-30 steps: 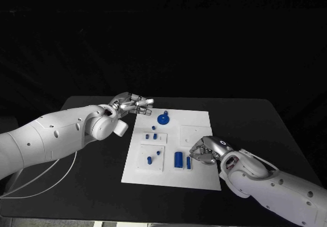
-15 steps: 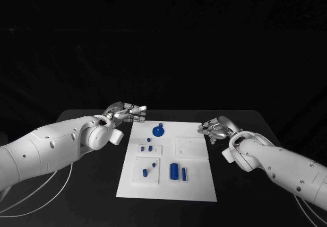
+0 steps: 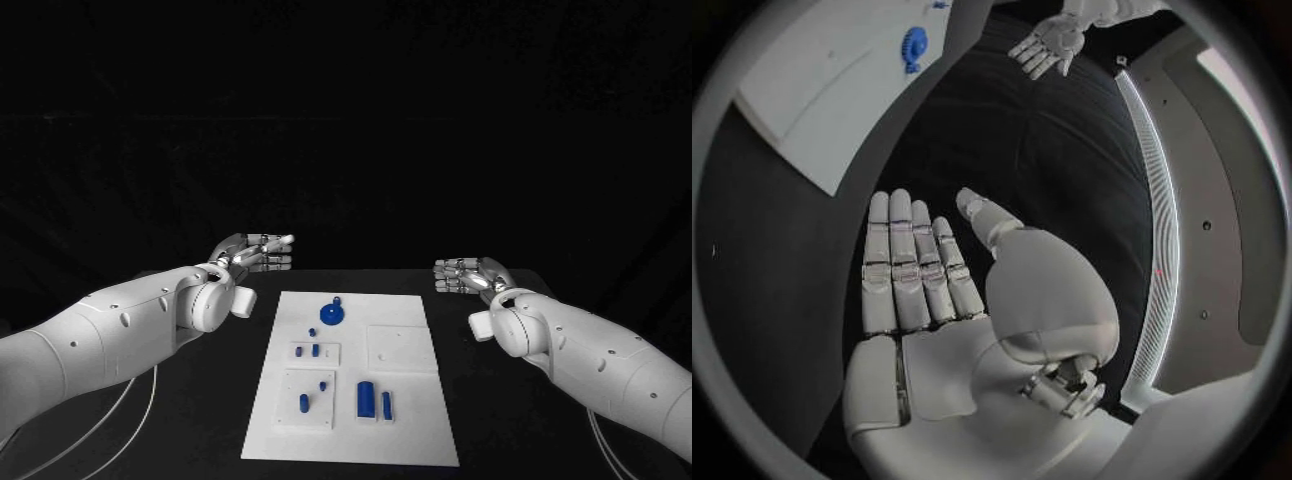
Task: Assemble the parts on the task board
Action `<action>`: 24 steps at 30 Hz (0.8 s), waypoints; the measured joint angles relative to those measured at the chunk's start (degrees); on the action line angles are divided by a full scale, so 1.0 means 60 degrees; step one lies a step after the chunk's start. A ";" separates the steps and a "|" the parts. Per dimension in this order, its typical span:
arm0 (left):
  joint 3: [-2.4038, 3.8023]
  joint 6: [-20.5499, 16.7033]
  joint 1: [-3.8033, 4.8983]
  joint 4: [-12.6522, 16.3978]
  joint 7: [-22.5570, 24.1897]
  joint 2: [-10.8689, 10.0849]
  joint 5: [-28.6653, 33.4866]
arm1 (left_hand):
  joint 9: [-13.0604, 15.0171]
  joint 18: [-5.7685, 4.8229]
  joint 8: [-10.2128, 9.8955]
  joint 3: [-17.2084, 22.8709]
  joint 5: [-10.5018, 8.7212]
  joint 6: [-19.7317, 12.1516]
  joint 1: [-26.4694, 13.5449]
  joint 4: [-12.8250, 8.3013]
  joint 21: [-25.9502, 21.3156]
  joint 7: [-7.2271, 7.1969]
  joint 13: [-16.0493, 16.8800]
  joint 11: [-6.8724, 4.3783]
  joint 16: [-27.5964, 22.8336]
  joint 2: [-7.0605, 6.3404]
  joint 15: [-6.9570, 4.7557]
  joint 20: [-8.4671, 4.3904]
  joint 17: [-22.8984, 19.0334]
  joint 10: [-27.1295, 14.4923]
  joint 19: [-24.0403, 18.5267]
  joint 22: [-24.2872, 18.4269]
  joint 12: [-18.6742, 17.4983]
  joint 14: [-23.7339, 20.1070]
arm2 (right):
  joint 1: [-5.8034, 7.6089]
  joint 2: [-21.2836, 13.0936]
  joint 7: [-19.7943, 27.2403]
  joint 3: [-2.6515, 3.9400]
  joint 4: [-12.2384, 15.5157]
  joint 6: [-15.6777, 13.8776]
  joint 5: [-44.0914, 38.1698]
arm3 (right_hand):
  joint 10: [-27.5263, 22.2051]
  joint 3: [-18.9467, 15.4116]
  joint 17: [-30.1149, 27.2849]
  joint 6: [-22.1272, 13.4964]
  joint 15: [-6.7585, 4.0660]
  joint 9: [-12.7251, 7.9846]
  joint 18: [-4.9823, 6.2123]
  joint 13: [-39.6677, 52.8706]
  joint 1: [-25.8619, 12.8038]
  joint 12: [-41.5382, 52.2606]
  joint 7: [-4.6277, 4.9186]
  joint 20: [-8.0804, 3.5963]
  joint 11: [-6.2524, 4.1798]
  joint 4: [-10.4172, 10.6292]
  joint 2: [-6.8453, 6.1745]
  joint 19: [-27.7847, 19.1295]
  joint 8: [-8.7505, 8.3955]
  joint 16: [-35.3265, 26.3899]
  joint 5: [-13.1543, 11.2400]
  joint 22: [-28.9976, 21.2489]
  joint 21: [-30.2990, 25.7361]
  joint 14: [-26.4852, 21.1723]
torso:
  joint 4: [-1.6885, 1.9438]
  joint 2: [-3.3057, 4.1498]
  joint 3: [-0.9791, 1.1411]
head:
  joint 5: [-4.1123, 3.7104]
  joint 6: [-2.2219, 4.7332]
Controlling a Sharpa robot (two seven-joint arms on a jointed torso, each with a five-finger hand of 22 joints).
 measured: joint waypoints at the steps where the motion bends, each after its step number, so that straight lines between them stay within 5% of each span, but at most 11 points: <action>1: 0.0001 -0.0008 0.0000 -0.0071 0.0027 0.0040 0.0043 | 0.0000 0.0102 0.0000 -0.0016 0.0000 0.0000 0.0029 -0.0016 0.0000 0.0000 0.0000 0.0000 0.0000 0.0029 0.0000 0.0070 0.0000 0.0000 -0.0004 0.0000 0.0000 0.0000 | 0.0006 0.0020 0.0075 0.0007 -0.0069 0.0105 0.0162 | -0.0060 -0.0075 -0.0307 0.0043 0.0015 0.0002 0.0142 -0.0030 0.0043 -0.0037 0.0024 0.0117 0.0005 0.0004 0.0043 -0.0004 0.0000 -0.0034 0.0036 -0.0464 0.0020 -0.0020 | -0.0003 -0.0016 0.0010 | 0.0003 0.0032; 3: 0.0001 -0.0017 0.0001 -0.0213 0.0084 0.0118 0.0134 | -0.0015 0.0436 0.0000 -0.0039 0.0000 0.0000 0.0050 -0.0039 0.0000 0.0000 -0.0006 0.0000 -0.0037 0.0050 0.0000 0.0263 0.0000 0.0000 -0.0044 0.0000 0.0000 0.0000 | 0.0017 0.0058 0.0237 0.0024 -0.0199 0.0328 0.0490 | -0.0120 -0.0163 -0.0519 0.0132 -0.0005 0.0002 0.0340 -0.0041 0.0085 -0.0036 0.0063 0.0351 0.0006 -0.0010 0.0085 -0.0037 0.0000 -0.0034 0.0074 -0.1152 0.0020 -0.0140 | -0.0013 -0.0041 0.0029 | 0.0027 0.0089; 4: 0.0001 -0.0019 0.0001 -0.0248 0.0097 0.0135 0.0157 | -0.0023 0.0448 -0.0022 -0.0023 0.0000 -0.0138 0.0032 -0.0055 0.0000 -0.0025 -0.0016 -0.0023 -0.0037 0.0058 -0.0031 0.0279 -0.0010 -0.0189 -0.0214 -0.0006 -0.0002 -0.0046 | 0.0020 0.0064 0.0277 0.0027 -0.0220 0.0379 0.0569 | -0.0203 -0.0236 -0.0561 0.0000 -0.0026 -0.0003 0.0418 -0.0054 0.0040 -0.0055 0.0041 0.0395 -0.0024 0.0029 0.0118 -0.0215 0.0000 -0.0051 0.0065 -0.1316 0.0020 -0.0235 | -0.0014 -0.0050 0.0039 | 0.0039 0.0118; 5: 0.0001 -0.0019 0.0003 -0.0245 0.0097 0.0130 0.0158 | -0.0069 0.0448 -0.0089 0.0040 -0.0029 -0.0839 -0.0247 -0.0096 -0.0019 -0.0120 -0.0067 -0.0126 -0.0097 0.0050 -0.0117 0.0132 -0.0064 -0.0974 -0.0974 -0.0057 -0.0062 -0.0297 | 0.0020 0.0063 0.0278 0.0026 -0.0219 0.0380 0.0577 | -0.0505 -0.0494 -0.0629 -0.0821 -0.0116 -0.0054 0.0401 -0.0109 -0.0266 -0.0126 -0.0070 0.0278 -0.0135 0.0161 0.0164 -0.1075 -0.0050 -0.0127 -0.0120 -0.1444 -0.0010 -0.0546 | -0.0016 -0.0052 0.0041 | 0.0043 0.0120; 8: 0.0008 -0.0033 -0.0019 -0.0160 0.0082 0.0080 0.0156 | -0.0257 0.0041 -0.0317 0.0359 -0.0215 -0.3659 -0.1624 -0.0105 -0.0261 -0.0465 -0.0252 -0.0482 -0.0299 -0.0058 -0.0516 -0.0523 -0.0272 -0.4014 -0.3918 -0.0296 -0.0263 -0.3152 | 0.0022 0.0027 0.0263 -0.0034 -0.0140 0.0336 0.0577 | -0.2713 -0.1357 -0.0820 -0.3761 -0.0461 -0.0235 -0.0138 -0.0286 -0.1572 -0.0325 -0.0494 -0.0303 -0.0548 0.0628 0.0142 -0.4087 -0.0243 -0.0323 -0.0857 -0.1695 -0.0245 -0.1880 | -0.0014 -0.0063 0.0040 | 0.0035 0.0088; 11: 0.0054 -0.0126 -0.0130 0.0119 0.0079 -0.0011 0.0154 | -0.0381 -0.0158 -0.0464 0.0567 -0.0317 -0.5568 -0.2914 -0.0107 -0.0421 -0.0696 -0.0373 -0.0713 -0.0422 -0.0146 -0.0782 -0.0962 -0.0409 -0.6059 -0.5895 -0.0452 -0.0395 -0.5661 | 0.0049 -0.0067 0.0259 -0.0204 0.0134 0.0237 0.0612 | -0.5587 -0.1951 -0.0955 -0.5815 -0.0724 -0.0366 -0.0502 -0.0409 -0.3375 -0.0451 -0.0810 -0.0722 -0.0836 0.0955 0.0122 -0.6195 -0.0370 -0.0457 -0.1370 -0.1839 -0.0396 -0.5007 | 0.0004 -0.0134 0.0055 | 0.0023 0.0040; 13: 0.0105 -0.0248 -0.0237 0.0448 0.0089 -0.0098 0.0154 | -0.0443 -0.0322 -0.0501 0.0648 -0.0370 -0.6470 -0.5159 -0.0119 -0.0476 -0.0804 -0.0432 -0.0824 -0.0442 -0.0187 -0.0909 -0.1166 -0.0474 -0.7023 -0.6829 -0.0526 -0.0432 -0.6867 | 0.0092 -0.0168 0.0282 -0.0368 0.0448 0.0120 0.0693 | -0.6978 -0.2224 -0.1010 -0.6754 -0.0838 -0.0421 -0.0571 -0.0464 -0.5688 -0.0474 -0.0949 -0.0915 -0.0969 0.1103 0.0107 -0.7165 -0.0417 -0.0501 -0.1601 -0.1904 -0.0433 -0.6715 | 0.0024 -0.0215 0.0078 | 0.0016 0.0002; 16: 0.0228 -0.0571 -0.0402 0.1081 0.0170 -0.0281 0.0159 | -0.0496 -0.0383 -0.0578 0.0728 -0.0409 -0.7291 -0.7852 -0.0120 -0.0539 -0.0904 -0.0486 -0.0926 -0.0511 -0.0225 -0.1021 -0.1353 -0.0535 -0.7899 -0.7675 -0.0592 -0.0473 -0.7968 | 0.0214 -0.0346 0.0402 -0.0685 0.1092 -0.0160 0.0900 | -0.8251 -0.2461 -0.1062 -0.7613 -0.0942 -0.0475 -0.0788 -0.0514 -0.8015 -0.0543 -0.1074 -0.1088 -0.1088 0.1252 0.0096 -0.8042 -0.0444 -0.0536 -0.1816 -0.1964 -0.0500 -0.8299 | 0.0064 -0.0374 0.0118 | 0.0008 -0.0060; 19: 0.0369 -0.1089 -0.0649 0.1901 0.0321 -0.0536 0.0184 | -0.0527 -0.0390 -0.0582 0.0770 -0.0427 -0.7792 -0.9567 -0.0109 -0.0586 -0.0962 -0.0516 -0.0989 -0.0521 -0.0249 -0.1091 -0.1470 -0.0566 -0.8436 -0.8196 -0.0637 -0.0516 -0.8644 | 0.0360 -0.0581 0.0629 -0.1106 0.1942 -0.0586 0.1247 | -0.9035 -0.2603 -0.1101 -0.8137 -0.1006 -0.0509 -0.0790 -0.0547 -0.9475 -0.0543 -0.1154 -0.1196 -0.1161 0.1347 0.0091 -0.8580 -0.0481 -0.0583 -0.1949 -0.1998 -0.0552 -0.9276 | 0.0097 -0.0493 0.0151 | 0.0004 -0.0103; 21: 0.0428 -0.1346 -0.0771 0.2279 0.0402 -0.0646 0.0200 | -0.0539 -0.0527 -0.0582 0.0779 -0.0427 -0.7956 -1.0142 -0.0118 -0.0586 -0.0988 -0.0526 -0.1007 -0.0555 -0.0258 -0.1114 -0.1506 -0.0579 -0.8617 -0.8364 -0.0644 -0.0518 -0.8867 | 0.0416 -0.0692 0.0749 -0.1294 0.2322 -0.0793 0.1421 | -0.9288 -0.2654 -0.1110 -0.8303 -0.1025 -0.0518 -0.0790 -0.0550 -0.9961 -0.0583 -0.1169 -0.1227 -0.1186 0.1374 0.0088 -0.8752 -0.0481 -0.0584 -0.1961 -0.2009 -0.0557 -0.9599 | 0.0108 -0.0531 0.0158 | 0.0003 -0.0118; 24: 0.0567 -0.2070 -0.1089 0.3254 0.0632 -0.0917 0.0251 | -0.0544 -0.0529 -0.0622 0.0805 -0.0427 -0.8187 -1.0953 -0.0093 -0.0586 -0.1013 -0.0531 -0.1040 -0.0555 -0.0270 -0.1154 -0.1569 -0.0588 -0.8858 -0.8593 -0.0666 -0.0519 -0.9183 | 0.0556 -0.0978 0.1100 -0.1774 0.3290 -0.1388 0.1926 | -0.9650 -0.2697 -0.1121 -0.8552 -0.1061 -0.0526 -0.0930 -0.0566 -1.0650 -0.0588 -0.1204 -0.1282 -0.1221 0.1418 0.0087 -0.9000 -0.0516 -0.0584 -0.2036 -0.2022 -0.0557 -1.0058 | 0.0116 -0.0577 0.0173 | 0.0001 -0.0129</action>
